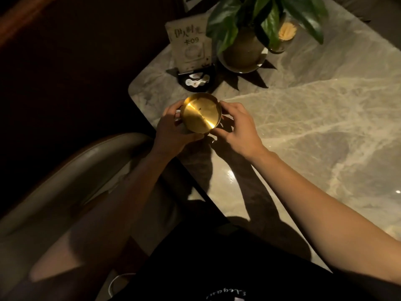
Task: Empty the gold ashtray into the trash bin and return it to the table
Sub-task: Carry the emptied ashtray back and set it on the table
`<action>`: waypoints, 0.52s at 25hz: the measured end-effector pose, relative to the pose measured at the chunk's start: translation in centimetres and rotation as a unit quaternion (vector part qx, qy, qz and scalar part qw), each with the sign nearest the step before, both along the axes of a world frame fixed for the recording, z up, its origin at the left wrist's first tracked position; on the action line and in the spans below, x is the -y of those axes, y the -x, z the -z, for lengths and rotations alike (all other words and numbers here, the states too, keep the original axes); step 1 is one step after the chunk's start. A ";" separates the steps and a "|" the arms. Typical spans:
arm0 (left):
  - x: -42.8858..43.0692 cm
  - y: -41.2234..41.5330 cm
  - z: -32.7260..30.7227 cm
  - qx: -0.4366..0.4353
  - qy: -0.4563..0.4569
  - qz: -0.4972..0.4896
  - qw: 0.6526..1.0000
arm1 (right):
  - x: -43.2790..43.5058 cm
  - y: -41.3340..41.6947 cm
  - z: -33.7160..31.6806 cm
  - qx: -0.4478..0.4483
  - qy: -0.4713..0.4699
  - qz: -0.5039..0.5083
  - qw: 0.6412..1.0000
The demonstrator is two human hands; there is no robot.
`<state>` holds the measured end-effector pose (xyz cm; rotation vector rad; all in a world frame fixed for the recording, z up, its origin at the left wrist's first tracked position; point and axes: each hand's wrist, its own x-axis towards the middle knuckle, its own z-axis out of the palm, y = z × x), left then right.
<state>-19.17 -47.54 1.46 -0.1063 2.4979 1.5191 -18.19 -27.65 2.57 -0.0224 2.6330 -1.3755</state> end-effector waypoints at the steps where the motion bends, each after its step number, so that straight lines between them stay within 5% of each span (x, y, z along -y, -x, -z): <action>1: 0.6 0.4 0.6 0.001 0.007 -0.014 1.000 | 0.7 0.9 0.4 0.002 -0.005 -0.011 1.000; 13: 3.8 3.1 3.1 0.040 0.044 -0.096 0.994 | 5.3 7.1 2.7 0.043 -0.017 -0.102 0.994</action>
